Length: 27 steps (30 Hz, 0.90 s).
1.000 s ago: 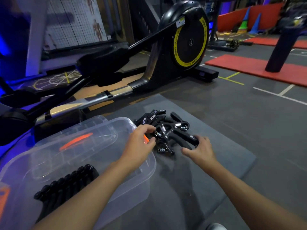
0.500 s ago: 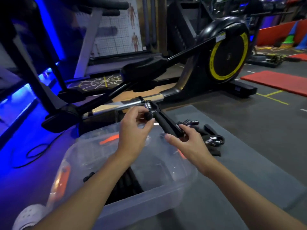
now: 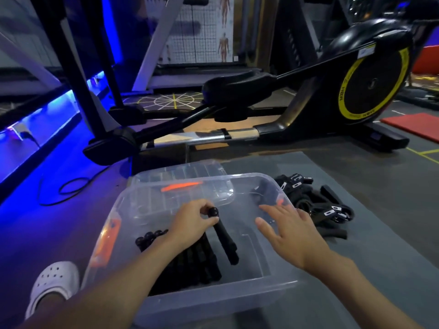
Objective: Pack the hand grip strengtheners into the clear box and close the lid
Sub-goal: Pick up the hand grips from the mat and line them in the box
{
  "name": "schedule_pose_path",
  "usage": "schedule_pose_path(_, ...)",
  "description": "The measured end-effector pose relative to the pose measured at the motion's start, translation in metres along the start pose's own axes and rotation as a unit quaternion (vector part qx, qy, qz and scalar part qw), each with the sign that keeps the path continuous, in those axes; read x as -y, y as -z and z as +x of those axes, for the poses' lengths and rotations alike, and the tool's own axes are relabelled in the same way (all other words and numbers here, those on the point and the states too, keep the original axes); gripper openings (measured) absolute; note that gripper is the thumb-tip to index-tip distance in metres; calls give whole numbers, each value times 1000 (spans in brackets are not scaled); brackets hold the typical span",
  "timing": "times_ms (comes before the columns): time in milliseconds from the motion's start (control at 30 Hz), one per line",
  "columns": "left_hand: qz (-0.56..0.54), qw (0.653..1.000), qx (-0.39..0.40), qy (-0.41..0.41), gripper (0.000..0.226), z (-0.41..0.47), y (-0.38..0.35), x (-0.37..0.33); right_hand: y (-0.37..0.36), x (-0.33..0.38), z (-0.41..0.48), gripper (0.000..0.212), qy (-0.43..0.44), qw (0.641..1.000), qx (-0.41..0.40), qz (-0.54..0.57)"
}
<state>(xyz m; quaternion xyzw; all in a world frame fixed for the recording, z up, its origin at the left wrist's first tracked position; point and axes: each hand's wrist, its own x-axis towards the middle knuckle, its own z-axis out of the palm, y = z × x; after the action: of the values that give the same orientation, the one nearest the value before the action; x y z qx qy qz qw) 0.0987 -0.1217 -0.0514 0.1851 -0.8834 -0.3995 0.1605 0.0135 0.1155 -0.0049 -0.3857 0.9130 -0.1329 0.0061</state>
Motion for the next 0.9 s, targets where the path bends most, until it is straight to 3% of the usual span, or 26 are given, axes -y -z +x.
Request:
schedule_pose_path(200, 112, 992, 56, 7, 12, 10, -9, 22, 2, 1, -1, 73, 5, 1000, 2, 19)
schedule_pose_path(400, 174, 979, 102, 21, 11, 14, -15, 36, -4, -4, 1, 74, 18, 1000, -3, 24)
schedule_pose_path(500, 184, 976, 111, 27, 11, 13, -17, 38, -3, -4, 1, 67, 16, 999, -3, 29)
schedule_pose_path(800, 176, 976, 118, 53, 11, 10, -16, 36, -5, -6, 2, 69, 19, 999, -4, 26)
schedule_pose_path(900, 185, 977, 98, 45, 26, 7, -15, 28, -2, -6, -1, 72, 15, 999, 0, 50)
